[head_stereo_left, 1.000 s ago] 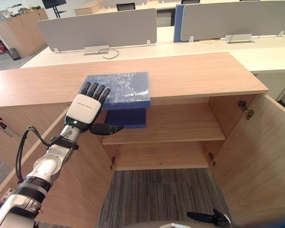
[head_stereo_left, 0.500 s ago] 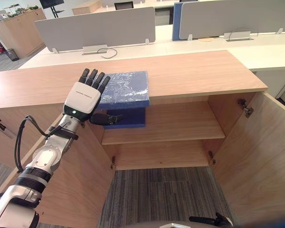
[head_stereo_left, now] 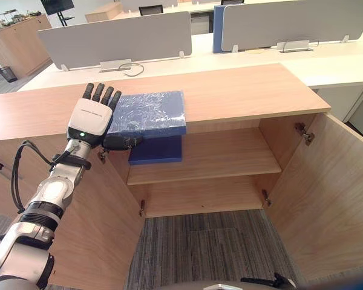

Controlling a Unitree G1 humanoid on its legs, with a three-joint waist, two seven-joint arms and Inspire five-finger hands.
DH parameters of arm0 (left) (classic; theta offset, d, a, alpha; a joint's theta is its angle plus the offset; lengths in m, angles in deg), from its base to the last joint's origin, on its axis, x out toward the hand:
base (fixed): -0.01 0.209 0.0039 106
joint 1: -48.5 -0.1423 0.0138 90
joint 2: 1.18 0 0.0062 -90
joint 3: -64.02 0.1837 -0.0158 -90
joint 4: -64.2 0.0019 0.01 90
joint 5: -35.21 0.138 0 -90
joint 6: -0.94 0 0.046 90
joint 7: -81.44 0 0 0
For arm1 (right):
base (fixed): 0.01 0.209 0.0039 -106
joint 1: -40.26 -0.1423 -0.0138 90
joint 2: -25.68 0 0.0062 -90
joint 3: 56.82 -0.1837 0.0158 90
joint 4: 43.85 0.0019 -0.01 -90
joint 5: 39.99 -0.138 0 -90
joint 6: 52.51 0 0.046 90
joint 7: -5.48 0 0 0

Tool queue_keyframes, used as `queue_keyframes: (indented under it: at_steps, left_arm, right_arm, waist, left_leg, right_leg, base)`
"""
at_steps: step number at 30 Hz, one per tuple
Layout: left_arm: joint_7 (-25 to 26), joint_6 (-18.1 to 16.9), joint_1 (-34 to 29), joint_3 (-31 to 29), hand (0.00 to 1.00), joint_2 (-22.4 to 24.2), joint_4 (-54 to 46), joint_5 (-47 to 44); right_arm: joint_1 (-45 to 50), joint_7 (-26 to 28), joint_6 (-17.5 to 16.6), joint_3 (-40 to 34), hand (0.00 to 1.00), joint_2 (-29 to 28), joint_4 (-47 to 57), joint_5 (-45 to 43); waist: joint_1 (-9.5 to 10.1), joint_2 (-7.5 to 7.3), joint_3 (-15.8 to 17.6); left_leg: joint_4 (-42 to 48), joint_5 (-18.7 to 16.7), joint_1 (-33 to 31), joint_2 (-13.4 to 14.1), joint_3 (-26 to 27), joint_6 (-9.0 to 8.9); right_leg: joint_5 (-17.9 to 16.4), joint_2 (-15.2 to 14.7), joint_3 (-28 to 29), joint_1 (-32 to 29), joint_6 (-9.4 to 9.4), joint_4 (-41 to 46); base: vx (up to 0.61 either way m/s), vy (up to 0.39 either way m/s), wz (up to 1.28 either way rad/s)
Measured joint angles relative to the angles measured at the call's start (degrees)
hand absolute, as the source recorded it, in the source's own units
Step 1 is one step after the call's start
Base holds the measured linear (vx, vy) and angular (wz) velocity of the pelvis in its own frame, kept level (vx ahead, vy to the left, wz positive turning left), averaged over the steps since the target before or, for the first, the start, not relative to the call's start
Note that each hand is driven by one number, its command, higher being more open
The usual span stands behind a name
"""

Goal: Walk over to the cabinet, pick up the folder, carry it to the office cabinet, place the folder inside the office cabinet, then close the office cabinet door

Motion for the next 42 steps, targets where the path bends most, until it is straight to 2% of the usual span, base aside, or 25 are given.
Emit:
queue_keyframes:
  at_steps: [6,7,17,22,30,42]
  left_arm:
    - [-1.0,0.06,6.07,3.21,1.0,0.44,7.19,-1.86]
    - [-1.17,0.06,7.07,3.44,0.0,0.91,8.91,-2.34]
    - [-2.85,-0.27,9.44,6.9,0.0,3.94,11.79,-4.08]
    - [-1.57,-0.58,9.4,7.52,0.0,4.6,11.06,-2.66]
    - [-0.89,0.82,8.31,7.06,0.0,4.82,8.58,-2.61]
    - [-0.72,1.06,6.56,5.65,0.0,4.95,6.63,-2.08]
  right_arm:
    - [-0.06,0.05,-0.02,-0.07,1.0,-0.07,-0.07,-0.01]
    - [-0.05,0.05,-0.01,-0.09,1.0,-0.11,-0.09,-0.03]
    - [-0.23,0.04,-0.01,-0.26,1.0,-0.32,-0.15,-0.11]
    - [-0.27,0.02,0.03,-2.12,1.0,-0.47,-0.15,-0.11]
    - [-0.84,-0.01,1.03,-2.32,1.0,-0.49,-0.07,-0.04]
    - [-1.1,-0.01,1.19,-2.4,1.0,-0.63,-0.06,1.64]
  waist:
    - [-0.78,-0.02,0.02]
    - [-1.04,-0.07,0.05]
    - [-2.29,-0.31,0.91]
    - [-2.5,-0.1,1.64]
    - [-2.53,-0.33,2.68]
    - [-2.59,-0.56,2.87]
  left_leg:
    - [-0.02,0.14,0.02,-0.08,0.21,-0.22]
    - [-0.02,0.16,0.0,-0.12,0.32,-0.24]
    - [-0.57,0.66,0.11,-0.23,0.59,-1.03]
    - [-1.05,0.72,0.82,-0.22,1.07,-1.13]
    - [-2.12,0.99,2.0,-0.17,1.25,-1.94]
    - [-2.7,0.98,2.72,-0.17,1.36,-2.21]
  right_leg:
    - [0.47,0.01,0.29,0.0,0.02,-0.4]
    - [0.7,0.01,0.42,-0.01,0.01,-0.66]
    - [1.88,0.17,0.71,0.25,-0.03,-2.13]
    - [1.98,0.23,1.11,0.58,0.03,-2.3]
    - [2.09,0.3,1.1,1.55,0.21,-2.87]
    - [2.07,0.38,1.04,2.27,0.26,-3.42]
  base:
    - [-0.01,0.03,-0.03]
    - [-0.02,0.038,-0.04]
    - [-0.02,0.038,-0.02]
    - [0.0,0.037,-0.04]
    - [-0.01,0.025,0.0]
    - [0.0,0.011,0.0]
